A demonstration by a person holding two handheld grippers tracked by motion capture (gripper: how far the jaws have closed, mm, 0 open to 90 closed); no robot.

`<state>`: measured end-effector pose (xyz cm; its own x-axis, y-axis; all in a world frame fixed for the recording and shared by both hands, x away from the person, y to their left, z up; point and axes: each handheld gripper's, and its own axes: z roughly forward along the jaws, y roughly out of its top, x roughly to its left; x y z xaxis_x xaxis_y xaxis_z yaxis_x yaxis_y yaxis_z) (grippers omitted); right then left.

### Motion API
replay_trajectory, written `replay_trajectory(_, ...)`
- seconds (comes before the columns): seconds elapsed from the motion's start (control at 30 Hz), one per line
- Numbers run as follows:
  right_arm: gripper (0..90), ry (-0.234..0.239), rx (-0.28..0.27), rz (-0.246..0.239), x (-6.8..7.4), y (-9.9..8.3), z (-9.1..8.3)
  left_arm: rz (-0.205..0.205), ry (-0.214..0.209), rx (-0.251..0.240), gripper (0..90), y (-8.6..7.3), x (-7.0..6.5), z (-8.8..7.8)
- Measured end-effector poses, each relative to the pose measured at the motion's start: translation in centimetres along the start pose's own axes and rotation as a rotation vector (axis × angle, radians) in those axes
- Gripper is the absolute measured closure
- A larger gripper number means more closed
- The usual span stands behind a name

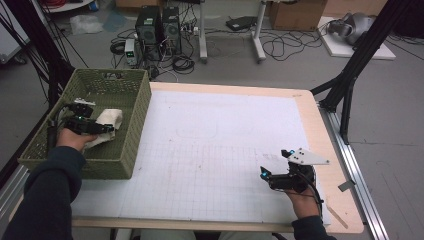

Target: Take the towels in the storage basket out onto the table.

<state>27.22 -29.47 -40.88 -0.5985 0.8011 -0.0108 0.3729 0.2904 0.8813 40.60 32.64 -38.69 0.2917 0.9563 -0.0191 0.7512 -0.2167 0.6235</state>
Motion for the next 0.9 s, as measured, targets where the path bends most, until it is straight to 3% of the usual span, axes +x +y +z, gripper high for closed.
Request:
replay_trajectory(0.07,3.2,0.000,0.002,0.000,0.0,0.0,0.0,-0.002,0.001,0.012,45.5,0.0,0.0,0.0)
replay_trajectory(0.1,3.2,0.000,0.002,0.000,0.0,0.0,0.0,-0.002,0.000,0.013,45.5,0.0,0.0,0.0)
replay_trajectory(0.13,3.2,0.001,0.002,0.003,0.0,0.0,0.0,0.012,-0.013,0.015,59.0,0.0,-0.1,-0.1)
replay_trajectory(0.23,3.2,-0.001,0.001,0.004,0.0,-0.1,-0.1,0.020,-0.006,-0.006,68.7,0.1,-0.2,-0.3)
replay_trajectory(0.5,3.2,-0.004,0.000,0.002,0.0,0.0,-0.2,-0.053,-0.031,-0.124,75.2,0.0,0.5,-1.6)
replay_trajectory(0.67,3.2,-0.005,0.001,0.001,0.0,0.0,-0.2,-0.056,-0.029,-0.158,76.8,0.0,0.5,-2.2)
replay_trajectory(0.77,3.1,-0.005,-0.002,-0.002,0.0,0.0,-0.2,-0.067,-0.022,-0.199,77.9,0.0,0.7,-2.8)
replay_trajectory(0.8,3.2,-0.004,-0.004,0.000,0.0,0.0,-0.2,-0.074,-0.021,-0.233,78.1,0.0,0.9,-3.3)
replay_trajectory(0.9,3.2,-0.003,-0.001,0.006,0.0,0.0,-0.2,-0.084,-0.016,-0.262,78.4,-0.1,1.1,-3.9)
